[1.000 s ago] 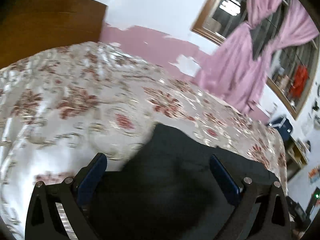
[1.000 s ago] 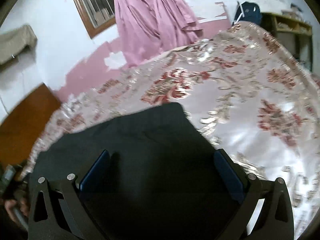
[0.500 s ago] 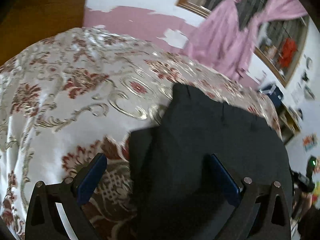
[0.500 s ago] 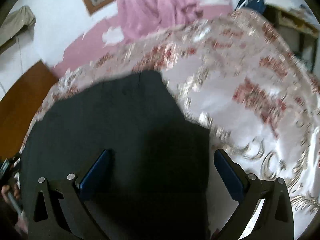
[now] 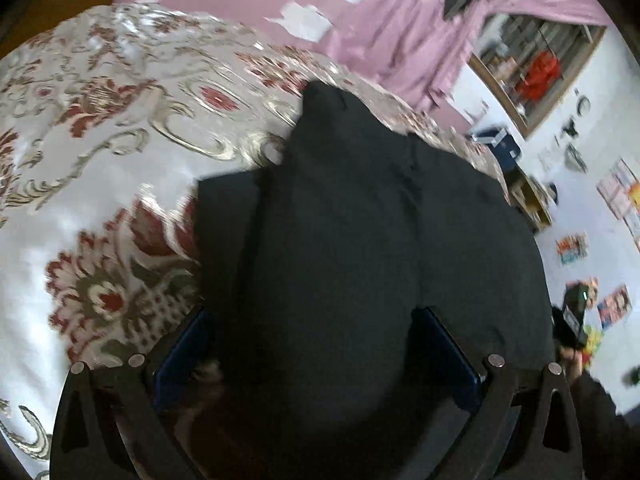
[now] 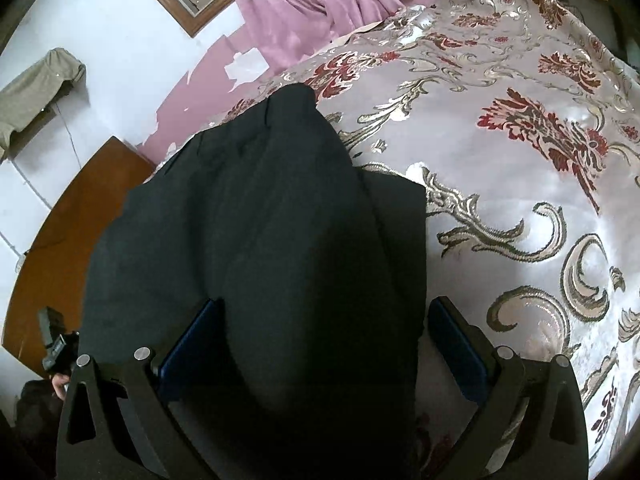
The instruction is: Fold large clothes
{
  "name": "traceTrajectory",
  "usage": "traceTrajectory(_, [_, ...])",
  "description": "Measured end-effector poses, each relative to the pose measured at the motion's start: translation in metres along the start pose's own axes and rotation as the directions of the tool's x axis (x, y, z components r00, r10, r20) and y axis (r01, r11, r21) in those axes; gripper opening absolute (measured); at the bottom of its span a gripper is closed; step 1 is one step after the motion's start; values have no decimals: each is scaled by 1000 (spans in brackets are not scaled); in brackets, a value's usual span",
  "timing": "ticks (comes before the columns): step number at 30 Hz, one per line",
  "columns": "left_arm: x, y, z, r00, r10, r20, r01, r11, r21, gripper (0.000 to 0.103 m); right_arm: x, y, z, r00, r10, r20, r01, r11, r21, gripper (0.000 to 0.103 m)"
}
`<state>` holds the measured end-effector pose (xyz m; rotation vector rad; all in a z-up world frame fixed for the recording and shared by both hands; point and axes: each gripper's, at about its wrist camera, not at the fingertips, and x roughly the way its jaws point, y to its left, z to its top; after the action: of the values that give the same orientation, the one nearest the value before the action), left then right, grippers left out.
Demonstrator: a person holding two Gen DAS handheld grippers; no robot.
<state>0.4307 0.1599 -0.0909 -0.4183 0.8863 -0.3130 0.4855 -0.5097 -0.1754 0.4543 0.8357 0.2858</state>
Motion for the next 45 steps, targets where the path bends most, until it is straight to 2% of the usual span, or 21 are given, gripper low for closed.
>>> traceTrajectory(3, [6,-15,-5,997,-26,-75,28,999,31,103,2,4,-2,998,47,-39,-47,999,-7,102])
traceTrajectory(7, [8,-29,-6,992,8,-126,-3,999,42,103,3,11,-7,990,106,-93,-106,994,7,102])
traceTrajectory(9, [10,-36,-4,987,42,-153,-37,999,37,103,4,19,-10,990,84,-113,-85,996,-6,102])
traceTrajectory(12, [8,-48,-3,982,89,-166,-79,995,63,91,5,28,-11,988,46,-144,-46,999,5,102])
traceTrajectory(13, [4,-54,-4,981,110,-161,-99,992,75,81,5,31,-12,987,36,-155,-34,999,16,102])
traceTrajectory(15, [-3,-60,-5,979,127,-157,-116,990,76,60,4,39,-14,985,10,-170,-7,1000,18,91])
traceTrajectory(17, [-11,-61,-6,980,120,-158,-113,992,55,46,-1,46,-16,985,-10,-171,11,1000,4,69])
traceTrajectory(18, [-17,-62,-7,981,112,-156,-108,993,39,42,-4,50,-18,985,-20,-170,21,1000,0,64])
traceTrajectory(20, [-24,-66,-7,984,107,-145,-104,994,23,29,-13,58,-21,986,-25,-167,25,1000,0,44])
traceTrajectory(23, [-38,-82,-8,983,150,-104,-143,987,75,21,-26,73,-24,987,-36,-154,34,999,-19,25])
traceTrajectory(25, [-53,-98,-7,984,170,-54,-163,979,122,19,-39,86,-23,990,-55,-127,48,997,-61,20])
traceTrajectory(27, [-68,-110,-2,988,156,-10,-153,980,124,17,-56,104,-20,994,-69,-79,60,992,-111,18])
traceTrajectory(33, [-100,-152,12,990,112,88,-125,979,161,16,-106,132,7,998,-31,49,38,986,-162,15])
traceTrajectory(40, [-95,-196,16,989,29,143,-59,977,206,16,-179,113,24,985,-49,164,83,975,-206,15])
traceTrajectory(45, [-60,-227,11,989,4,147,-35,977,211,16,-212,88,29,966,-104,238,154,967,-204,15])
